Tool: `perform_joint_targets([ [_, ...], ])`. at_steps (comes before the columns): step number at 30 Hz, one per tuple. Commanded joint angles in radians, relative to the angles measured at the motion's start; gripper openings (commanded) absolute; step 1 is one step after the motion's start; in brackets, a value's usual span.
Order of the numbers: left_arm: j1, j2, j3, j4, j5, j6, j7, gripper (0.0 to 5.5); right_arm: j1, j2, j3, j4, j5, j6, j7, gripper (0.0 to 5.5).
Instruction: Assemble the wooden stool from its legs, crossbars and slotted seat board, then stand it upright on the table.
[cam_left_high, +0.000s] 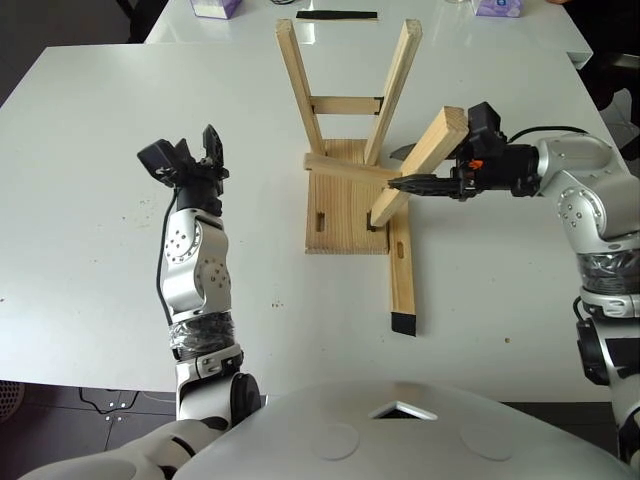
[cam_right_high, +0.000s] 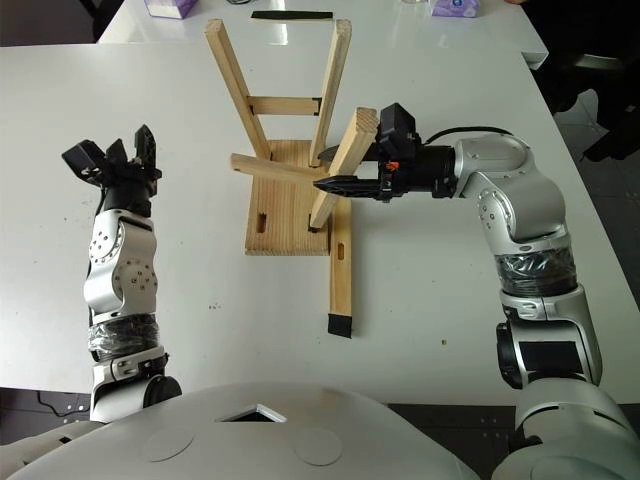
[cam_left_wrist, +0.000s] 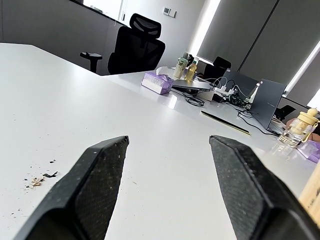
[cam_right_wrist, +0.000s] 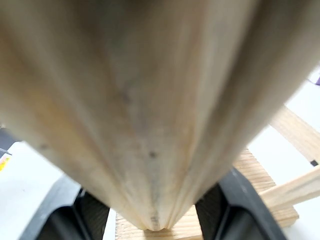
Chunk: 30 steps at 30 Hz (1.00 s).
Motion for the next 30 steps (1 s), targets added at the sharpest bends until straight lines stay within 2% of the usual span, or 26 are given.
perform_joint_targets([
  [1,0.015,-0.006,-0.003,0.004,-0.003,-0.01,-0.014,3.0,-0.042,-0.005,0.01,0.017,-0.04,-0.032,0.01,2.04],
  [6,0.014,-0.015,-0.009,0.011,0.0,-0.02,-0.018,3.0,-0.047,0.009,0.033,0.057,-0.071,-0.052,0.014,2.04],
  [16,0.053,-0.056,-0.034,-0.01,-0.007,-0.028,-0.028,3.0,0.107,0.018,0.159,0.048,-0.136,-0.007,-0.033,2.04],
  [21,0.066,-0.065,-0.043,-0.018,-0.005,-0.029,-0.031,3.0,0.071,-0.004,0.159,0.039,-0.114,0.04,-0.019,2.04],
  [30,0.043,-0.067,-0.051,0.007,0.007,-0.041,-0.033,3.0,0.003,0.021,0.171,0.117,-0.094,-0.006,0.049,2.04],
])
